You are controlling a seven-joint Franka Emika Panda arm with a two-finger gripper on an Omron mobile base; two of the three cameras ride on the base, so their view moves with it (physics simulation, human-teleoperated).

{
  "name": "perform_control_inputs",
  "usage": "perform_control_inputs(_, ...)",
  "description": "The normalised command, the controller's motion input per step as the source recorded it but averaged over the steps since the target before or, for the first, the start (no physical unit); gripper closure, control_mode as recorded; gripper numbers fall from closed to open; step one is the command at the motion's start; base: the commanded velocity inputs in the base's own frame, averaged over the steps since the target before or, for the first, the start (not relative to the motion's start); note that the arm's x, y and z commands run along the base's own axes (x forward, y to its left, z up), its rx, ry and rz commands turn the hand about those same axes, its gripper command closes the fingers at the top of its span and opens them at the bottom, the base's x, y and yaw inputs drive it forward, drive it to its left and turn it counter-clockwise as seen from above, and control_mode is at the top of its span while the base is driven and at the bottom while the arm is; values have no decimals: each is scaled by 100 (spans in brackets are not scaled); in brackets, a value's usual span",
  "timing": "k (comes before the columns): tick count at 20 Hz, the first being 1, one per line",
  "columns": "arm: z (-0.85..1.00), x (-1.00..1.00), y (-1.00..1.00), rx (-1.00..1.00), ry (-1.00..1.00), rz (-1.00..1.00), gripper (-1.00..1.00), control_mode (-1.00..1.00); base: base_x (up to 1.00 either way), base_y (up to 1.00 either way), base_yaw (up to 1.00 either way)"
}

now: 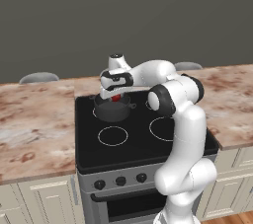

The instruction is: Turn on the burner for the pot on the stove. Wait thirty seconds for the pot to heat up. Then add the tomato to the pot.

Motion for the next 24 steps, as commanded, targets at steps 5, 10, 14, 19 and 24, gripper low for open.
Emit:
perform_control_inputs(5,0,0,0,0,0,0,100,-100,0,0,0)
perform_control_inputs(10,0,0,0,0,0,0,100,-100,0,0,0)
perform_control_inputs(14,0,0,0,0,0,0,100,-100,0,0,0)
perform_control_inputs(19,0,0,0,0,0,0,100,-100,0,0,0)
perform_control_inputs(24,0,0,0,0,0,0,100,-100,0,0,0)
